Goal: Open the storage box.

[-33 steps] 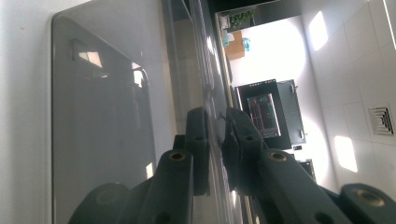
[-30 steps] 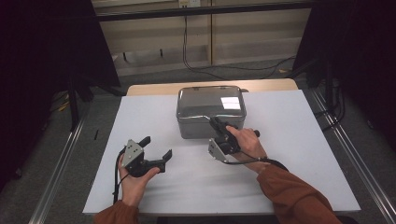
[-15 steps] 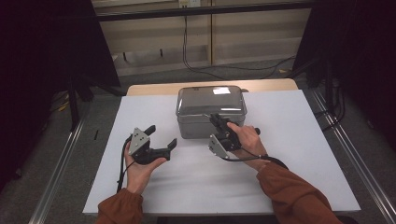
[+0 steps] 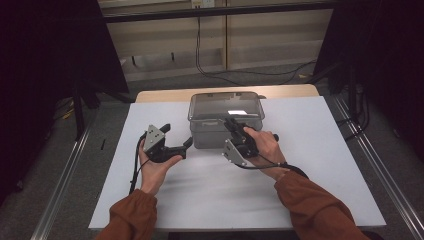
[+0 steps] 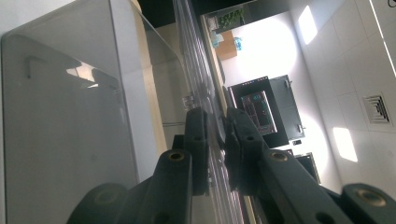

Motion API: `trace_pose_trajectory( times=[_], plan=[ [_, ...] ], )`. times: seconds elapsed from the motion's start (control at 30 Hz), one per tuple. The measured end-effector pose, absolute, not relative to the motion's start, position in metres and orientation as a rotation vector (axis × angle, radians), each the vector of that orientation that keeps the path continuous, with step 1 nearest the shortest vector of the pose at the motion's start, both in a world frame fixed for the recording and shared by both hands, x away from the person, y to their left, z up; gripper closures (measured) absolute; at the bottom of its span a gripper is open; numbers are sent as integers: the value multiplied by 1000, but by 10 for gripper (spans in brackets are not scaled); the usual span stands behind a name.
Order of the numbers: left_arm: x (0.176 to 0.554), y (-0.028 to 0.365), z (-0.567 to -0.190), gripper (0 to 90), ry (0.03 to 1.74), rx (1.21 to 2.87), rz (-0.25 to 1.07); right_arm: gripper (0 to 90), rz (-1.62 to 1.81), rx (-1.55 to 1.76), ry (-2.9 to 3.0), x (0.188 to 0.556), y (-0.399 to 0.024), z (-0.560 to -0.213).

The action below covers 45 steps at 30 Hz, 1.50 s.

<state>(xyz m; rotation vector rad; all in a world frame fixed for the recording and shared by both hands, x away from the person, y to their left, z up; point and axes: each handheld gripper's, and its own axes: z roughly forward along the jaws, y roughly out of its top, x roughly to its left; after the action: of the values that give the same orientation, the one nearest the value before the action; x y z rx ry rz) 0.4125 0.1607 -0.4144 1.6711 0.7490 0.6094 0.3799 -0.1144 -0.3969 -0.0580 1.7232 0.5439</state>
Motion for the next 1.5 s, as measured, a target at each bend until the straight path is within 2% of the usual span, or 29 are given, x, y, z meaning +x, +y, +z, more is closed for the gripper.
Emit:
trace_pose_trajectory(
  times=[0.37, 0.77, 1.1, 1.3, 1.5],
  plan=[
    [429, 147, -415, 56, 731, 1683, 628, 794, 564, -35, 1721, 382, -116, -390],
    [449, 132, -406, 120, 676, 1662, 680, 797, 573, -32, 1719, 386, -115, -383],
    [460, 123, -408, 224, 646, 1649, 709, 792, 577, -27, 1730, 385, -115, -384],
    [455, 124, -406, 339, 599, 1665, 740, 777, 597, -15, 1742, 384, -116, -389],
    [455, 126, -406, 401, 587, 1674, 751, 757, 652, 39, 1764, 384, -120, -390]
  ],
)
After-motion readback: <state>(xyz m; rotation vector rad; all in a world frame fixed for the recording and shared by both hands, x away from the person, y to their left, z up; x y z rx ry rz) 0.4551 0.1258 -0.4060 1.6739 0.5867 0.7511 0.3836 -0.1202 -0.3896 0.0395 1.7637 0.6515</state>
